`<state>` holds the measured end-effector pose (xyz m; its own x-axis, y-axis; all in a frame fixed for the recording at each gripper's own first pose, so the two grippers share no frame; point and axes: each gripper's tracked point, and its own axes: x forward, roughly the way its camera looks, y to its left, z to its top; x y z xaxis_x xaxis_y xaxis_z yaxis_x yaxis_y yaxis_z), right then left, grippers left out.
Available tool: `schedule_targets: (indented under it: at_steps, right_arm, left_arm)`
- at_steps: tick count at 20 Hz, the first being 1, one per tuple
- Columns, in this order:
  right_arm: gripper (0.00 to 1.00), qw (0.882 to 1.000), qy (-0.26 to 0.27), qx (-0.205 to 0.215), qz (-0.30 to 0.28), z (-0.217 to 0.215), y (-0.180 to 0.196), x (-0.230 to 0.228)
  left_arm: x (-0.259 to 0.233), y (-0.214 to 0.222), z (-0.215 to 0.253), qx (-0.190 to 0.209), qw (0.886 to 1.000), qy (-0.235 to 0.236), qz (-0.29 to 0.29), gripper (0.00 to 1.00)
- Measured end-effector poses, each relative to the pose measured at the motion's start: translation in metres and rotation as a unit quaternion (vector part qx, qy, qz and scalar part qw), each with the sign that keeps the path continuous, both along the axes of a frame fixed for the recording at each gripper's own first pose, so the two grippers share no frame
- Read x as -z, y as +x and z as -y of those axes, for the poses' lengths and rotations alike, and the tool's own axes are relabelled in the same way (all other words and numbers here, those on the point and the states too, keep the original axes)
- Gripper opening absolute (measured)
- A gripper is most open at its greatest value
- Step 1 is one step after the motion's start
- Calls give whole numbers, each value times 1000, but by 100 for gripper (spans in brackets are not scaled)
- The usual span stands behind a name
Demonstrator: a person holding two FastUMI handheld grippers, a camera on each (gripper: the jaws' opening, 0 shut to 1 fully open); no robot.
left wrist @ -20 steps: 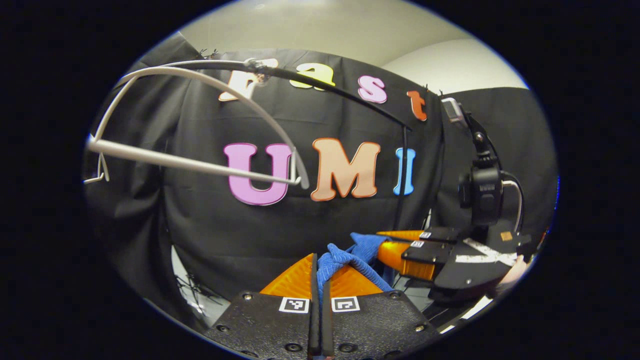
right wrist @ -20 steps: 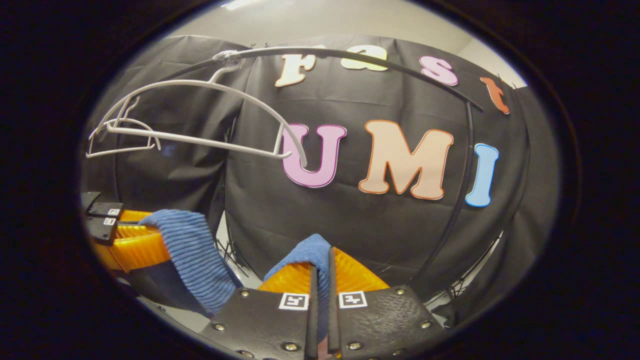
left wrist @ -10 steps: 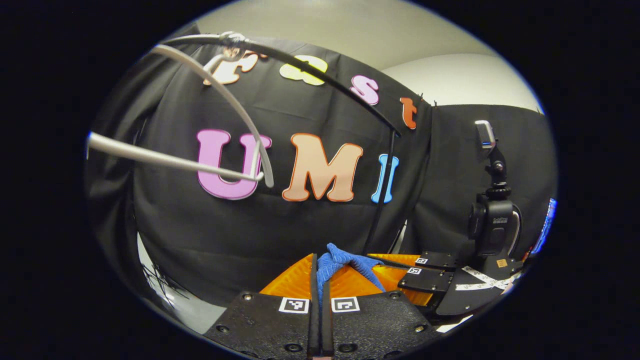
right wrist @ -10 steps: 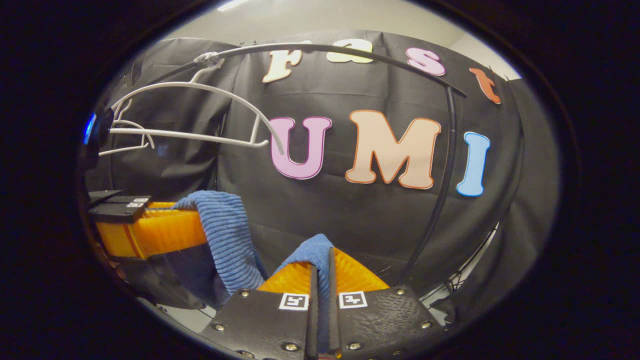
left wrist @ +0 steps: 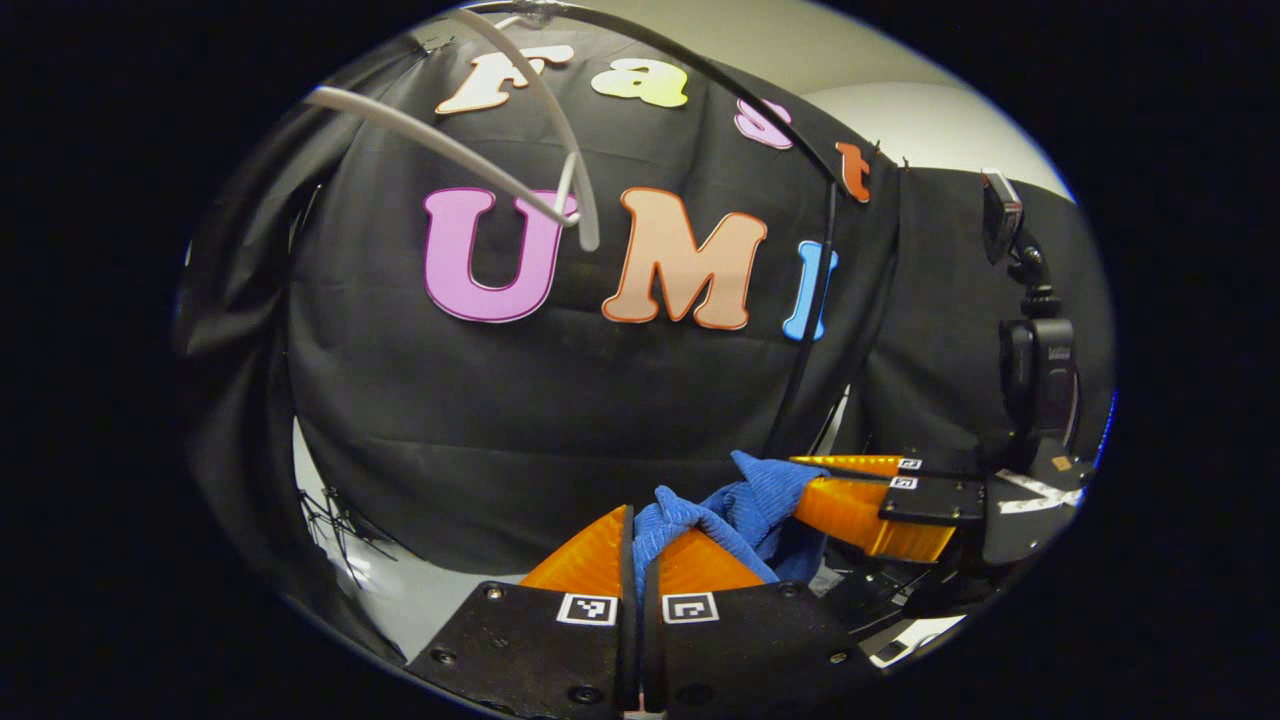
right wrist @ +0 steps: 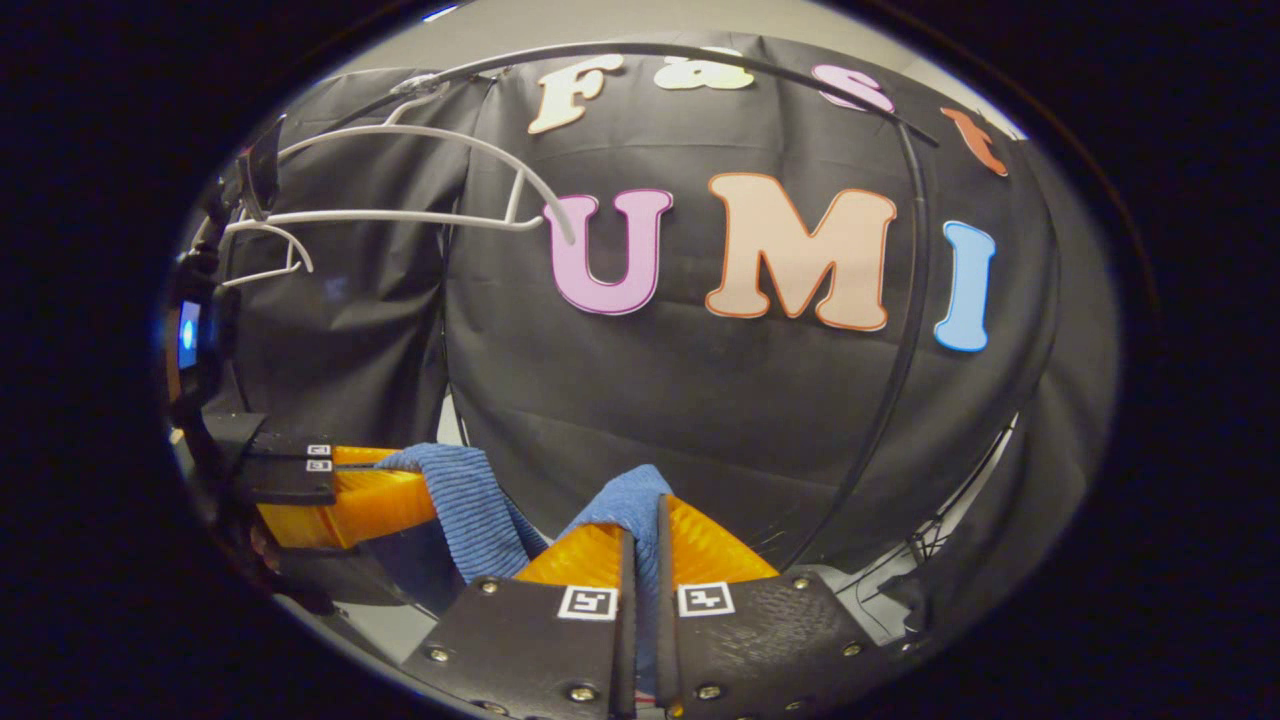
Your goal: Grasp the clothes on the hanger with both hands and then place them into the laundry hamper below.
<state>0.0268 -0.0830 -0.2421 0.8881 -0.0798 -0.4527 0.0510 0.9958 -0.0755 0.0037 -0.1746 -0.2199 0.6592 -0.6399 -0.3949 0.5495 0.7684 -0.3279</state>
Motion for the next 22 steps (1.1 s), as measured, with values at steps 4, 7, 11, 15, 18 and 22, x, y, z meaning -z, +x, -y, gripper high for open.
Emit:
schedule_targets:
  at_steps: [4, 7, 11, 15, 18, 22]
  right_arm:
    - [8, 1000, 8, -11, -14, -10, 1, 17]
    - [8, 999, 10, -12, -35, -12, -3, 38]
    - [8, 998, 5, -16, -68, -17, -15, 69]
    - [8, 994, 8, -13, -109, -19, -28, 100]
    - [8, 990, 14, -7, -142, -20, -41, 123]
    - [8, 984, 24, 1, -179, -18, -53, 149]
  left_arm:
    - [24, 1, -14, -12, 999, 25, -16, 2]
    - [42, -3, -24, -15, 999, 45, -25, 2]
    - [70, -10, -29, -16, 996, 65, -54, 3]
    - [100, -22, -28, -7, 992, 92, -87, 4]
    - [118, -36, -30, 3, 988, 106, -112, 6]
    - [140, -51, -33, 12, 981, 124, -146, 8]
